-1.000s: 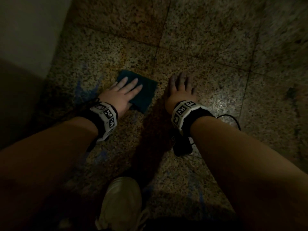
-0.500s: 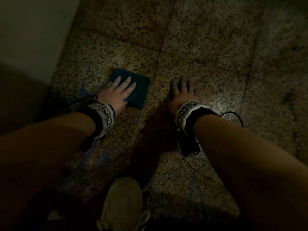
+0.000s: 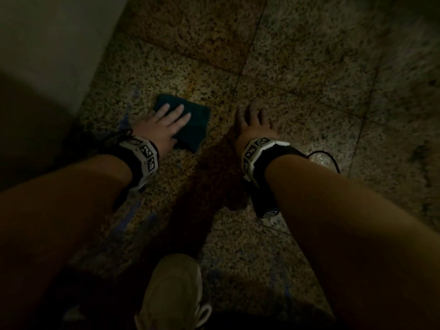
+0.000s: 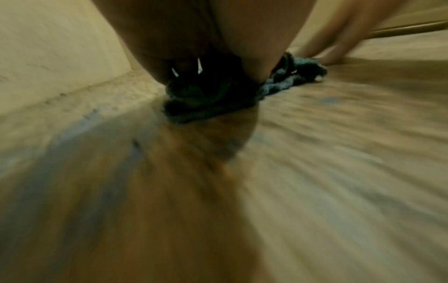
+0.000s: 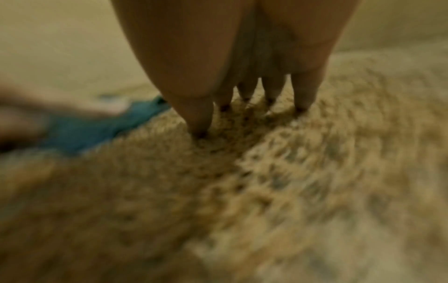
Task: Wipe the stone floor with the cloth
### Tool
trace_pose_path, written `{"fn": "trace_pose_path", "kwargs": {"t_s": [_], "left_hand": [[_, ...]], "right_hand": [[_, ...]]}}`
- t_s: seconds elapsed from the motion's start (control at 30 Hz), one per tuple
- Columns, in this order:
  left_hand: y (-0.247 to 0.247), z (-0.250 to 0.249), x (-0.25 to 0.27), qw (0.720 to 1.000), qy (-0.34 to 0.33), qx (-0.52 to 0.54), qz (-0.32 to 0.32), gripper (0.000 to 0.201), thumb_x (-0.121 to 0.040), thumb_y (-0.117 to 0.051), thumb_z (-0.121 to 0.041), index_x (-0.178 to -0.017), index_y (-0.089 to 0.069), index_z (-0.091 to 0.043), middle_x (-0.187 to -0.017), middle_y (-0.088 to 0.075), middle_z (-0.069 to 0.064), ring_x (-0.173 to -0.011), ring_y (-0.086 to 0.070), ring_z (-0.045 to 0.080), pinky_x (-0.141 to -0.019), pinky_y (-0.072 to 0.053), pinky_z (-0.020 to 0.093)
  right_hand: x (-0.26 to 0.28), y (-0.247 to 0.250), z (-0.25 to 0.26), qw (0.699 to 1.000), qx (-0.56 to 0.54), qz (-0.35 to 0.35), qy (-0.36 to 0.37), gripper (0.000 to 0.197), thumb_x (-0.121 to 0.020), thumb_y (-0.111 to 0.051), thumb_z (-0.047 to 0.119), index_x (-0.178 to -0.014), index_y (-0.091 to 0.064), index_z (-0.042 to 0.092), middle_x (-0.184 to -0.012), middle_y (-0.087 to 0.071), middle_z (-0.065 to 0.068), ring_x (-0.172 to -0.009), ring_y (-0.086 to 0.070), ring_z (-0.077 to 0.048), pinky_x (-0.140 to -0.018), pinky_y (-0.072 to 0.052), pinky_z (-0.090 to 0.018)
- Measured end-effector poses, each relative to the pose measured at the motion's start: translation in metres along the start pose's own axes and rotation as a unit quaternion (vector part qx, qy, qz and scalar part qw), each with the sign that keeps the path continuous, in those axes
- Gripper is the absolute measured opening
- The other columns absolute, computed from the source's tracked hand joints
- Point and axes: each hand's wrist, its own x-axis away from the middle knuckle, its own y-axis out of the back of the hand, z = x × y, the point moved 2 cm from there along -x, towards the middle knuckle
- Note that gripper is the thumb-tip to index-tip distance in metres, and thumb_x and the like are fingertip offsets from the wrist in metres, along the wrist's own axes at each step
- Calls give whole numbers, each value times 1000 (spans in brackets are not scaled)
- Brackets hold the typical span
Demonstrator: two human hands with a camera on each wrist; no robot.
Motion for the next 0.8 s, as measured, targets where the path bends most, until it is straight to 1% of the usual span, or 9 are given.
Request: {"fn": "trace_pose_path", "kwargs": {"t_s": [0.07, 0.17, 0.3, 0.37, 0.43, 0.5, 0.53, 0.67, 0.8], "left_hand": [[15, 3, -10, 1000, 21, 19, 10, 62, -104, -31, -28, -150, 9, -31, -157, 18, -9, -146, 10, 21, -115, -14, 39], [27, 1, -18, 999, 44, 23, 21, 61, -104, -28, -30, -151, 10, -28, -157, 19, -6, -146, 10, 23, -116, -8, 39], [18, -1, -9, 998, 52, 31, 23, 62, -104, -29, -31, -150, 12, -30, -157, 20, -8, -146, 10, 22, -115, -10, 47], [5, 1, 1, 998, 50, 16, 25, 63, -104, -30, -32, -149, 15, -30, -156, 22, -8, -146, 12, 22, -116, -13, 49], [-11, 4, 14, 998, 54, -6, 34, 64, -104, -28, -32, -148, 19, -28, -155, 26, -6, -145, 15, 23, -117, -14, 43], [-25, 7, 26, 997, 60, -7, 40, 65, -104, -27, -32, -148, 21, -26, -154, 27, -4, -145, 16, 24, -117, -12, 37], [-31, 8, 32, 998, 60, -3, 36, 66, -104, -28, -32, -148, 20, -26, -155, 27, -4, -145, 16, 24, -117, -12, 35], [-32, 12, 42, 999, 47, 10, 21, 64, -104, -28, -30, -149, 18, -27, -155, 25, -5, -145, 15, 22, -115, -14, 34], [-25, 18, 39, 999, 36, 7, 32, 63, -104, -28, -29, -149, 18, -27, -155, 25, -6, -145, 15, 22, -115, -16, 38]], "right_hand": [[0, 4, 0, 1000, 6, 22, -4, 96, -92, -58, 17, -150, 17, 32, -155, 29, 3, -145, 18, -28, -115, -13, -57], [0, 7, 1, 999, 12, 30, -8, 100, -89, -58, 8, -149, 18, 33, -154, 30, 4, -144, 20, -27, -116, -12, -55], [-1, 5, -1, 999, 11, 33, -11, 94, -93, -57, 17, -149, 17, 33, -154, 30, 4, -144, 21, -27, -117, -8, -54], [-1, 6, 3, 999, 34, 33, -24, 94, -93, -57, 18, -149, 18, 30, -155, 29, 1, -145, 18, -30, -116, -16, -54], [-2, 11, 13, 997, 61, 20, -41, 87, -95, -53, 20, -151, 14, 22, -157, 22, -6, -145, 9, -35, -112, -24, -53], [-1, 19, 25, 997, 64, 5, -52, 74, -98, -45, 21, -153, 4, 15, -159, 11, -10, -145, 0, -37, -109, -26, -53], [0, 23, 31, 997, 63, 2, -42, 71, -99, -44, 20, -153, 1, 16, -160, 10, -9, -145, 1, -37, -109, -25, -53], [-1, 26, 50, 998, 61, 20, 16, 79, -97, -50, 25, -153, 6, 27, -158, 21, 2, -146, 12, -31, -115, -18, -56], [-6, 12, 61, 996, 71, 47, 4, 87, -96, -54, 25, -150, 14, 26, -155, 28, 1, -145, 16, -32, -116, -15, -55]]}}
